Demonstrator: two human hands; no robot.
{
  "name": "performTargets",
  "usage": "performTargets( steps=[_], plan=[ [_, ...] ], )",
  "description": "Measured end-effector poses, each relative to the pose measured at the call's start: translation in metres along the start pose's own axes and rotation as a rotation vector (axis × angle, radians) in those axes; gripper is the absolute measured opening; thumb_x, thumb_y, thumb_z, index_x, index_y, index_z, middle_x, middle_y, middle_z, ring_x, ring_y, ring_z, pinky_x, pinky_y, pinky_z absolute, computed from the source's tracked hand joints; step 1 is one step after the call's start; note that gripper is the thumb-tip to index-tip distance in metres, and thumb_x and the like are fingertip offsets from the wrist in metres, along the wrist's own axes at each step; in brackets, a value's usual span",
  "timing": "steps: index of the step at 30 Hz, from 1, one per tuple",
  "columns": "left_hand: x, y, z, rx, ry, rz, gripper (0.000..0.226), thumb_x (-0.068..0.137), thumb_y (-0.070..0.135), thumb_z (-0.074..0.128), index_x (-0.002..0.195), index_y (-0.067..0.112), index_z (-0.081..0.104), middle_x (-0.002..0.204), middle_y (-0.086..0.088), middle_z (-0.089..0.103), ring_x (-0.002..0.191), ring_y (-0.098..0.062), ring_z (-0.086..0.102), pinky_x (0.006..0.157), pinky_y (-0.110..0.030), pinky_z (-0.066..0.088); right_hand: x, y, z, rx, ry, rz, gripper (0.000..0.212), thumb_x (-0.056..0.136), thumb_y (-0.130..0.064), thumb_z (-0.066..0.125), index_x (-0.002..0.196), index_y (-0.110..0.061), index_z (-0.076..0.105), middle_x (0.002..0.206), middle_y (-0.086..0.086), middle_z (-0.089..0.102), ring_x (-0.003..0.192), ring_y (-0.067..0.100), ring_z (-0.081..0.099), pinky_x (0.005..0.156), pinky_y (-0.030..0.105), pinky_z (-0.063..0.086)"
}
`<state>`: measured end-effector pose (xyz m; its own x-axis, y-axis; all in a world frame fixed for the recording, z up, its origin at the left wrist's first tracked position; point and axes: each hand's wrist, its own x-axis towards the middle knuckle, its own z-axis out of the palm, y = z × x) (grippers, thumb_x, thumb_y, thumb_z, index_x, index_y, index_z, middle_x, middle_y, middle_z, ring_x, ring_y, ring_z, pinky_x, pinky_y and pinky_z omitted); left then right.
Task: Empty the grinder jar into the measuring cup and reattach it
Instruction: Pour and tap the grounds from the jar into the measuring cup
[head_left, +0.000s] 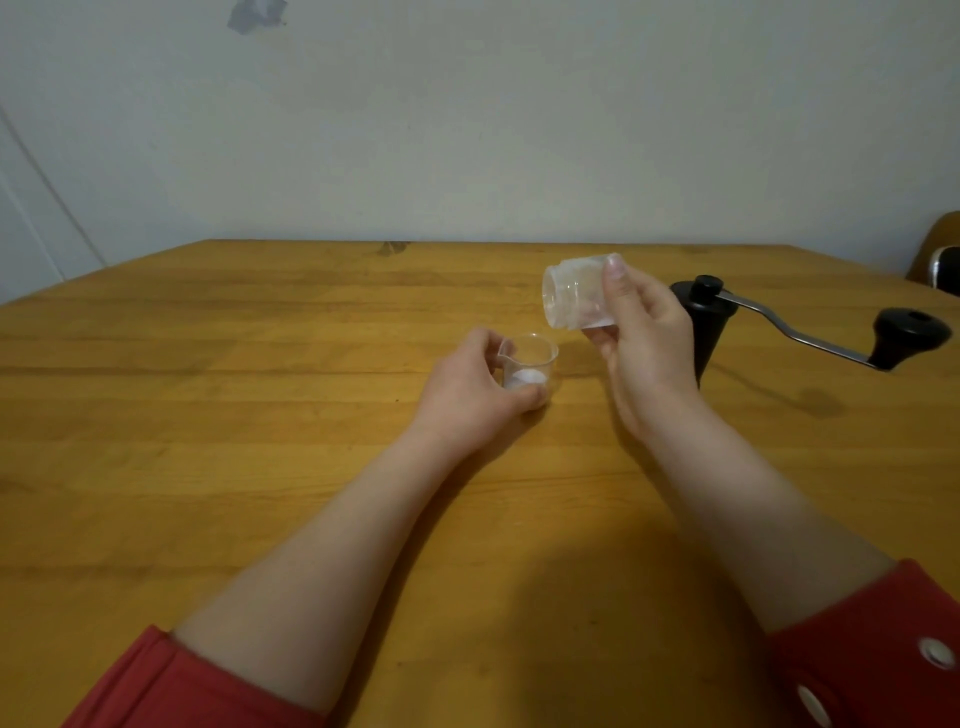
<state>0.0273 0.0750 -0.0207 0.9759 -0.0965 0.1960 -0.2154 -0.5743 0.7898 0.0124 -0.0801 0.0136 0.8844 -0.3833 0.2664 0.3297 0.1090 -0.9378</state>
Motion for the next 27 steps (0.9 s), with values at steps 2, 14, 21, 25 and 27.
performTargets(
  steps=[2, 14, 21, 25, 27],
  plan=[
    [0.000, 0.000, 0.001, 0.000, 0.000, 0.004, 0.048, 0.063, 0.046, 0.083, 0.099, 0.032, 0.055, 0.087, 0.024, 0.055, 0.083, 0.006, 0.054, 0.065, -0.012, 0.038, -0.001, 0.000, 0.000, -0.080, -0.016, -0.022, 0.049, 0.086, -0.046, 0.068, 0.123, -0.015, 0.063, 0.116, 0.004, 0.070, 0.110, 0.019, 0.067, 0.097, 0.045, 0.054],
    [-0.001, 0.002, 0.001, -0.026, -0.011, 0.014, 0.054, 0.066, 0.038, 0.084, 0.110, 0.025, 0.056, 0.108, 0.008, 0.068, 0.098, -0.015, 0.064, 0.090, -0.042, 0.052, -0.020, -0.007, 0.006, -0.566, -0.249, -0.447, 0.053, 0.079, -0.027, 0.081, 0.128, -0.017, 0.062, 0.125, 0.000, 0.057, 0.118, 0.011, 0.055, 0.102, 0.037, 0.047],
    [-0.001, 0.002, 0.001, -0.034, -0.021, 0.005, 0.053, 0.065, 0.040, 0.083, 0.109, 0.026, 0.056, 0.108, 0.011, 0.067, 0.097, -0.013, 0.064, 0.090, -0.041, 0.052, -0.020, -0.006, 0.007, -0.400, -0.189, -0.353, 0.050, 0.082, -0.031, 0.079, 0.127, -0.027, 0.058, 0.126, -0.003, 0.058, 0.117, 0.008, 0.058, 0.097, 0.027, 0.051],
    [-0.003, 0.003, 0.000, 0.002, -0.032, 0.014, 0.054, 0.063, 0.046, 0.081, 0.106, 0.030, 0.053, 0.106, 0.013, 0.065, 0.096, -0.012, 0.063, 0.090, -0.040, 0.052, -0.014, -0.008, 0.005, -0.326, -0.084, -0.260, 0.046, 0.088, -0.043, 0.069, 0.129, -0.026, 0.059, 0.123, -0.007, 0.060, 0.110, 0.003, 0.060, 0.088, 0.018, 0.052],
    [-0.004, 0.003, -0.001, 0.018, -0.050, 0.021, 0.065, 0.059, 0.053, 0.082, 0.112, 0.032, 0.050, 0.111, 0.013, 0.063, 0.101, -0.013, 0.061, 0.093, -0.040, 0.051, -0.012, -0.007, 0.004, -0.284, -0.071, -0.216, 0.044, 0.090, -0.046, 0.065, 0.129, -0.028, 0.057, 0.118, -0.012, 0.060, 0.102, -0.005, 0.063, 0.083, 0.019, 0.054]
  ],
)
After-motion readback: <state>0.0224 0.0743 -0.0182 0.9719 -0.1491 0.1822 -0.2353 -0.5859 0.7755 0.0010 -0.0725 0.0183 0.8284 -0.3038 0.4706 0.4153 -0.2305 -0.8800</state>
